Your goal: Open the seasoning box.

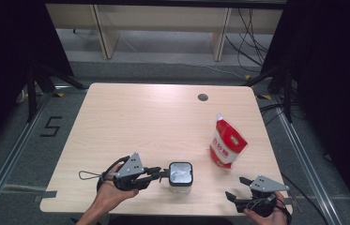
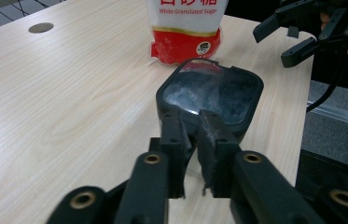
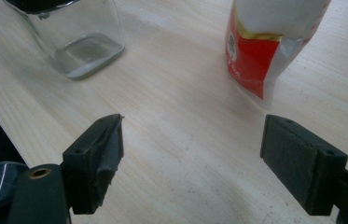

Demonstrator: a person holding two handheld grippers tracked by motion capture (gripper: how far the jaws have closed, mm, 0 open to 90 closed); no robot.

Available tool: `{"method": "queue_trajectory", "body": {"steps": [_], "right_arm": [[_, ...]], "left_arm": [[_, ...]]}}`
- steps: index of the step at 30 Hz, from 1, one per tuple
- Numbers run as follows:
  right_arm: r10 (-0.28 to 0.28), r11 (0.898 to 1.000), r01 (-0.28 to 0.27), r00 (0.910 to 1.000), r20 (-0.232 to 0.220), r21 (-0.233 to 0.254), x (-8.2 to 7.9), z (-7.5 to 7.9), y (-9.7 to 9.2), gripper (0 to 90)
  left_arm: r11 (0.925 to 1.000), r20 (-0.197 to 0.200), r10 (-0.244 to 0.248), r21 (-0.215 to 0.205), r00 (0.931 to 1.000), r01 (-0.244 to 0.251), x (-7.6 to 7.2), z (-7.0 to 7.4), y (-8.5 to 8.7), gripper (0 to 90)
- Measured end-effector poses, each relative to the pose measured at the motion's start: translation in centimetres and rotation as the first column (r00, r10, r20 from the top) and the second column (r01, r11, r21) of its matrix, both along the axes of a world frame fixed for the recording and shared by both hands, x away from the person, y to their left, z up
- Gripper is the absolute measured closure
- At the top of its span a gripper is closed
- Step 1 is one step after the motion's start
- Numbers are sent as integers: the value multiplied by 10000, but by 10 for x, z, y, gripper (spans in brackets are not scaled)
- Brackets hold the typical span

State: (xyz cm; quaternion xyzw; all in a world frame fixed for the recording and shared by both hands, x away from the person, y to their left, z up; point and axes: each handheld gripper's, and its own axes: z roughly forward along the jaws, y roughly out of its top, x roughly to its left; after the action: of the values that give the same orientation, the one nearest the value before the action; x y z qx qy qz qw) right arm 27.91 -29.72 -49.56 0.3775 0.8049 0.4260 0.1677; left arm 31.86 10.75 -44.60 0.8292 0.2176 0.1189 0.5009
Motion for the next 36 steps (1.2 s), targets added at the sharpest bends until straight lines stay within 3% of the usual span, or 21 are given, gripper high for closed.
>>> {"method": "queue_trajectory", "body": {"steps": [3,5,14,15,17,20,23,26,27,31,35,36], "right_arm": [[-51,9999,53,9999,-144,125,-3,2,3,264],[424,9990,-429,9983,388,117,-1,3,3,332],[658,9959,-681,9970,402,595,-5,9,18,449],[883,9946,-923,9929,801,484,-2,9,19,455],[995,9923,-1065,9893,1063,625,-1,14,26,486],[1014,9909,-1101,9889,1086,779,-1,15,30,516],[1260,9875,-1382,9811,1469,761,1,19,34,602],[1299,9854,-1436,9814,1411,913,-1,23,41,673],[1364,9845,-1529,9755,1729,861,0,24,46,692],[1742,9784,-1912,9673,1842,790,3,24,58,730],[1812,9779,-1960,9681,1731,724,5,24,64,760],[1902,9747,-2083,9635,1883,813,7,23,66,768]], "left_arm": [[10000,47,-1,75,10000,0,2,0,-6,850],[10000,26,76,18,10000,-76,4,-1,-8,866],[9995,-24,287,149,9996,-287,11,-5,-13,875],[9996,52,216,179,9998,-217,12,-4,-13,874],[9994,-4,304,144,9995,-304,11,-5,-13,874],[9995,26,297,132,9996,-298,11,-5,-13,874],[9993,-70,371,14,9993,-371,10,-6,-13,874],[9995,65,318,45,9995,-318,11,-6,-12,876],[9994,41,347,19,9994,-347,10,-6,-13,877],[9992,-26,401,-58,9992,-401,10,-7,-12,878],[9994,44,334,-45,9994,-333,10,-7,-12,879],[9993,3,368,-72,9993,-368,10,-7,-12,879]]}}
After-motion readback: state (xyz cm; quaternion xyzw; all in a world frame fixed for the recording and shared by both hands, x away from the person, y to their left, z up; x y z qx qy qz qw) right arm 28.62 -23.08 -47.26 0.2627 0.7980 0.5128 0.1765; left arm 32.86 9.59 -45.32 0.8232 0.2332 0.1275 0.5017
